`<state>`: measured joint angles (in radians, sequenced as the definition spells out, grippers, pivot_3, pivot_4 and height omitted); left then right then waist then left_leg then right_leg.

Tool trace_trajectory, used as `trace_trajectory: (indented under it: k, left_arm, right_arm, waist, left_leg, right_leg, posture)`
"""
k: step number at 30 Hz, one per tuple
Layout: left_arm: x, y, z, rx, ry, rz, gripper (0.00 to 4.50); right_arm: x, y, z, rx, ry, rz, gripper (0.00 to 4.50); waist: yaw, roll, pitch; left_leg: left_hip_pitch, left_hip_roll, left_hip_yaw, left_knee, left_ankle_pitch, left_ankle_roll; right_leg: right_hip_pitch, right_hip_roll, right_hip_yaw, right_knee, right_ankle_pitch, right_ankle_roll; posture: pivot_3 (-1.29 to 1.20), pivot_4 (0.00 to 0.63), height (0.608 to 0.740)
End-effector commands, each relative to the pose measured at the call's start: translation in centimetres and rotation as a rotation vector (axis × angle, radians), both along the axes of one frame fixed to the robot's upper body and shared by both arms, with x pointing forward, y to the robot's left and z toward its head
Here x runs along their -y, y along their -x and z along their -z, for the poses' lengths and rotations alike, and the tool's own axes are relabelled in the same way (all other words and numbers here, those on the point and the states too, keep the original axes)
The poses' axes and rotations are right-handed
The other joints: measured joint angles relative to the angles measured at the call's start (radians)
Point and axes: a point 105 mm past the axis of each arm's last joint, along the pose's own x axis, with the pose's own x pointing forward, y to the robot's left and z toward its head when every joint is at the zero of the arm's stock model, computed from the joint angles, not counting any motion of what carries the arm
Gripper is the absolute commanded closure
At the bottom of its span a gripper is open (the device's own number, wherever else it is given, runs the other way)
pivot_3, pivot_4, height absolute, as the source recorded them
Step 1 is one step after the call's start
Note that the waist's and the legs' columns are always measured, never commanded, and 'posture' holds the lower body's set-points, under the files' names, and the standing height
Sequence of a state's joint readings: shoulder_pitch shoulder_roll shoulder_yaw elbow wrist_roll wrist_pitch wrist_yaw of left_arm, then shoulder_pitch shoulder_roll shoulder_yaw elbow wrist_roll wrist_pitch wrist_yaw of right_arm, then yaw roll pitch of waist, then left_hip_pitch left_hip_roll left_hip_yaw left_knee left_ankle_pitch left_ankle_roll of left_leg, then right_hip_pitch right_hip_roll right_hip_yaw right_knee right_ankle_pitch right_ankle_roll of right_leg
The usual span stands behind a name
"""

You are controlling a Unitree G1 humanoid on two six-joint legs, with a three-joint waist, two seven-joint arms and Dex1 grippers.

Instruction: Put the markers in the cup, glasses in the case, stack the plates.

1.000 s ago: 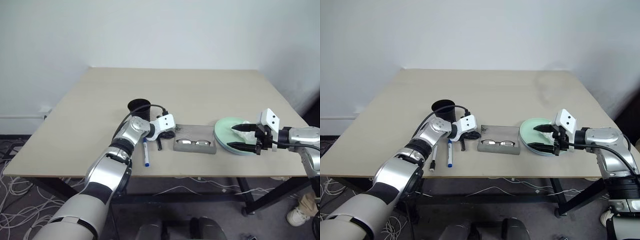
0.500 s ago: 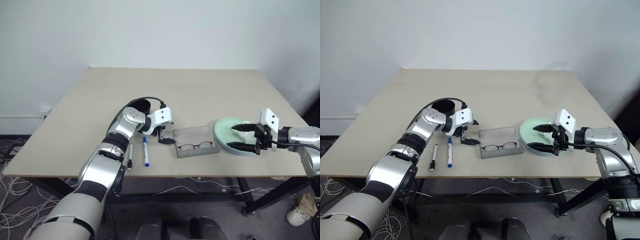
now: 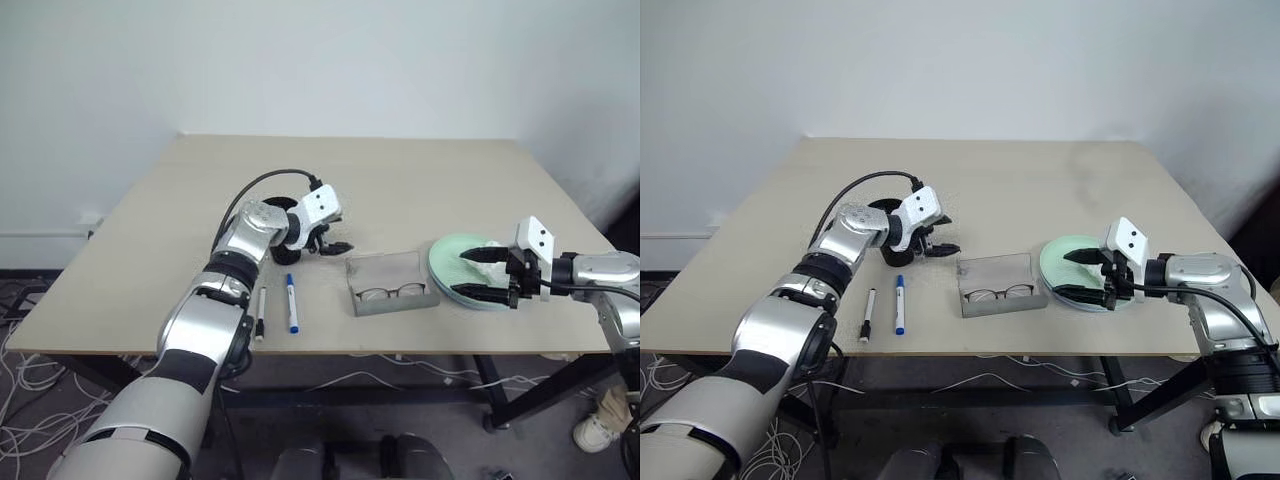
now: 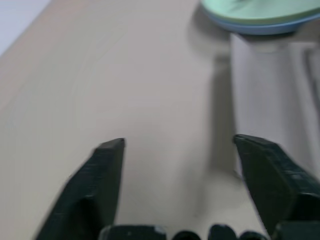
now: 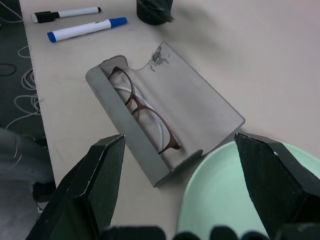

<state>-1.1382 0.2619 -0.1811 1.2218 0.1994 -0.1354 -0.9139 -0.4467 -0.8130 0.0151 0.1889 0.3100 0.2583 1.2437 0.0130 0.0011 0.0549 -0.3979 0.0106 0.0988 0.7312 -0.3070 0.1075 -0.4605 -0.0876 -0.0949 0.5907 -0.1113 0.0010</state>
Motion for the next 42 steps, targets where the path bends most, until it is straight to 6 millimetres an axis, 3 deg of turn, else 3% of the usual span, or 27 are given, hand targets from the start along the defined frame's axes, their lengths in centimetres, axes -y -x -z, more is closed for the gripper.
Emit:
trace_trajectory:
  k: [1,5,21,29,42]
  left_arm:
    - [0.4,-0.7,-0.6,0.05,-0.016,-0.036,2.25]
    - [1.0,-0.6,0.3,0.05,-0.047,-0.045,3.62]
    - [2.6,0.6,3.2,0.04,-0.164,0.026,3.62]
    - [3.4,1.6,2.9,0.013,-0.142,0.143,3.62]
    - [5.2,5.5,1.2,-0.006,-0.125,0.467,3.62]
  right_arm:
    - [0.0,-0.3,-1.3,0.052,0.002,-0.002,0.71]
    - [0.1,-0.1,-1.2,0.051,0.002,0.0,0.71]
    - [0.1,0.2,-1.1,0.052,-0.004,0.007,0.71]
    - [0.1,0.1,-1.2,0.05,-0.004,0.004,0.71]
    - [1.0,0.2,-1.2,0.03,0.035,-0.01,0.71]
  waist:
    - [0.0,0.0,0.0]
    - [0.0,0.0,0.0]
    - [0.0,0.0,0.0]
    - [0.001,0.0,0.0]
    - [0.0,0.0,0.0]
  left_leg:
    - [0.0,0.0,0.0,0.0,0.0,0.0]
    - [0.0,0.0,0.0,0.0,0.0,0.0]
    - [0.0,0.0,0.0,0.0,0.0,0.0]
    - [0.0,0.0,0.0,0.0,0.0,0.0]
    - [-0.001,0.0,0.0,0.0,-0.001,0.001]
  right_leg:
    - [0.0,0.0,0.0,0.0,0.0,0.0]
    - [0.0,0.0,0.0,0.0,0.0,0.0]
    - [0.0,0.0,0.0,0.0,0.0,0.0]
    - [0.0,-0.001,0.0,0.0,0.0,0.0]
    - [-0.001,-0.001,0.0,0.0,-0.001,-0.002]
  posture:
    - [0.0,0.0,0.74]
    - [0.0,0.0,0.74]
    - [0.0,0.0,0.74]
    - [0.0,0.0,0.74]
    - [0.0,0.0,0.74]
